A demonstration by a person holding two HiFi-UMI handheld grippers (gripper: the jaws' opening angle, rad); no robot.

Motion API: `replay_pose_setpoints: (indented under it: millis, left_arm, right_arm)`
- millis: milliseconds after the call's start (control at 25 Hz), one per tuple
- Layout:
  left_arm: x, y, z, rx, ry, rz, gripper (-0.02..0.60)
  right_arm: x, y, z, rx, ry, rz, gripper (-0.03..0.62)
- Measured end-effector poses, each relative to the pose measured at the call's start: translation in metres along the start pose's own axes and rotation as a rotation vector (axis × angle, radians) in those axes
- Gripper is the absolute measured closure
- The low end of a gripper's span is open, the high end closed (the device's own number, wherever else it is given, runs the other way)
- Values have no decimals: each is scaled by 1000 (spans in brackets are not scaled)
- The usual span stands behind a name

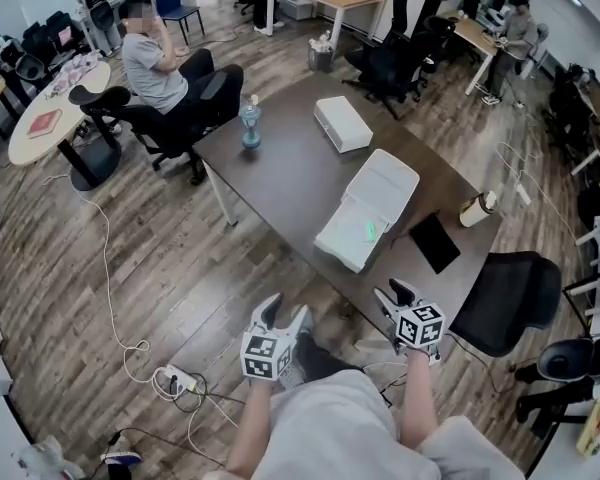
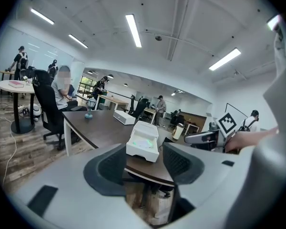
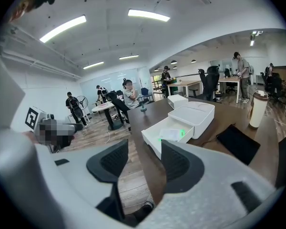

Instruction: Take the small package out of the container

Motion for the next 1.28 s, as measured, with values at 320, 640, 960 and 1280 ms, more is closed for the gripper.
replay_pose_setpoints:
  millis: [320,640,960,1280]
  left_arm:
    - [31,-45,21,55,-48,-16,350]
    - [53,-94,52,64,-64,-18,354]
    - [70,-131,69,77,-63,1,354]
    - [79,-172,76,84,-67,14,354]
  right_arm:
    - [-33,-40,34,-51,-18,-24,376]
    - [-68,-51,67,35,125,34,376]
    - [-93,-97,94,126,253,136,376]
    - [-99,-153,107,274,538,253,370]
Point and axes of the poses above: the fingertips, and each gripper's own axes: y backward along the fingers, x to its left, z out of its top, the point moved 8 cm from there along y, backward along the fingers, and after that the axes turned 2 degrees about x, right-handed, at the moved point
